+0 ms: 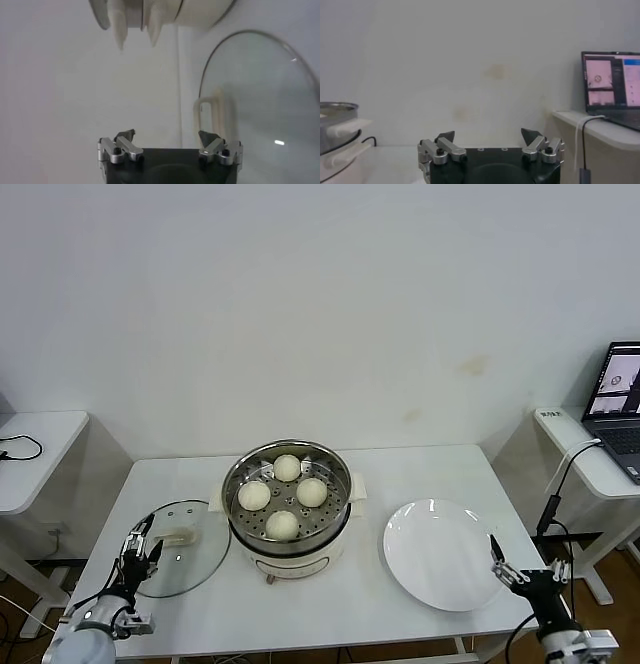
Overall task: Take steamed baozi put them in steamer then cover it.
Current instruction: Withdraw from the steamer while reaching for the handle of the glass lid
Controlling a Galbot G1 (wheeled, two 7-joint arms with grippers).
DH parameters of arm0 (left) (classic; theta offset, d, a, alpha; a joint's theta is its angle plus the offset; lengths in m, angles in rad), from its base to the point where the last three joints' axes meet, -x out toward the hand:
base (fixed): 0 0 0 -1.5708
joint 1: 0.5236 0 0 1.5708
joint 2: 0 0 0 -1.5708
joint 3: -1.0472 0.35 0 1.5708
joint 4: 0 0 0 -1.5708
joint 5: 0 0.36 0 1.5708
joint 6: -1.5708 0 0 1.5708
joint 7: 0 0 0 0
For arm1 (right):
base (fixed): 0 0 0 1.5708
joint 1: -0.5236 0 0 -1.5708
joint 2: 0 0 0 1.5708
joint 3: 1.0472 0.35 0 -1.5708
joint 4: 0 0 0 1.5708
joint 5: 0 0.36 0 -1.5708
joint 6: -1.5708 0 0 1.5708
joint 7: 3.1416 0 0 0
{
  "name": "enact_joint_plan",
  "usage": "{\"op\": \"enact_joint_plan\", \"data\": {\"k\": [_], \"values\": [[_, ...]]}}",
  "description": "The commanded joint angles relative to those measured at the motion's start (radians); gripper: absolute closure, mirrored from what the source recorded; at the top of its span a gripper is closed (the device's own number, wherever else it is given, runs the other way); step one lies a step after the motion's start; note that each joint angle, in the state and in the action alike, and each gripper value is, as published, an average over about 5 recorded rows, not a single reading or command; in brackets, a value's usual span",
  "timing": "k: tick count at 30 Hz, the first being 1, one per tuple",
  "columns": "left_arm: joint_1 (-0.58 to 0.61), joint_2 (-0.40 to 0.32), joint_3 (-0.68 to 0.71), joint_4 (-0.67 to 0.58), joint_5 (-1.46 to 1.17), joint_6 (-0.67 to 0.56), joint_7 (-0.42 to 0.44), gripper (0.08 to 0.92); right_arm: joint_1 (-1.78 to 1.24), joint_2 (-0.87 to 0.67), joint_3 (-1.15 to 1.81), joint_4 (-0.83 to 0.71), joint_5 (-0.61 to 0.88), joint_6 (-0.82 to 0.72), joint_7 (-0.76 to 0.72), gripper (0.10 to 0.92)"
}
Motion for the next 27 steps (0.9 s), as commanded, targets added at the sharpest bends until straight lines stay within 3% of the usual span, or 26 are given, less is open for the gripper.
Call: {"op": "enact_joint_plan", "data": {"k": [1,27], "values": [[-0.077,0.012,0.025,0.083,0.028,-0.001,0.006,0.177,-0.032,0.021,0.021,0.015,-0.003,0.004,-0.003,0.202],[-0.201,-0.01,0.097,0.164,0.029,0.008,0.035,0.177,-0.048,0.07,-0.014,0.017,-0.042,0.016,-0.009,0.202]]}}
